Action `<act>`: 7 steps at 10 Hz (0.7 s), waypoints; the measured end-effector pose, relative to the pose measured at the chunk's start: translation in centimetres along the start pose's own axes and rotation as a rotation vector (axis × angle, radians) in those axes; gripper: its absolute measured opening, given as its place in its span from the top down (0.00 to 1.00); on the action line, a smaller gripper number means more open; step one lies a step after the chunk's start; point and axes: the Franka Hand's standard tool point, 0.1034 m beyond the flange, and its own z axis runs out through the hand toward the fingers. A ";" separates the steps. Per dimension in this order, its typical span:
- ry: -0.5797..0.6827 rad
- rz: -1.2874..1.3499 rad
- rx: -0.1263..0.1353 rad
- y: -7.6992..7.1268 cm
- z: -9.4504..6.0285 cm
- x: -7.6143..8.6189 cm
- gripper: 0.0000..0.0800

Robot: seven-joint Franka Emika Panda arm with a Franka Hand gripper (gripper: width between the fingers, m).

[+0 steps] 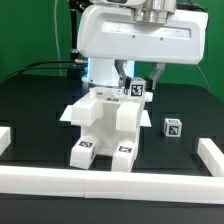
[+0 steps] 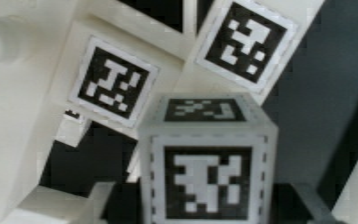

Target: Assemble chair

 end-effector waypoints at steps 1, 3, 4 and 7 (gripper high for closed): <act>0.000 0.000 0.000 0.0 0.0 0.0 0.64; 0.000 0.000 0.000 0.0 0.0 0.0 0.64; 0.000 0.000 0.000 0.0 0.0 0.0 0.61; 0.000 0.000 0.000 0.0 0.0 0.0 0.39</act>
Offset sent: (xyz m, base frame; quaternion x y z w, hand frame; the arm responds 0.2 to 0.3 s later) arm 0.0000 0.0000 0.0000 0.0000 0.0000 0.0000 1.0000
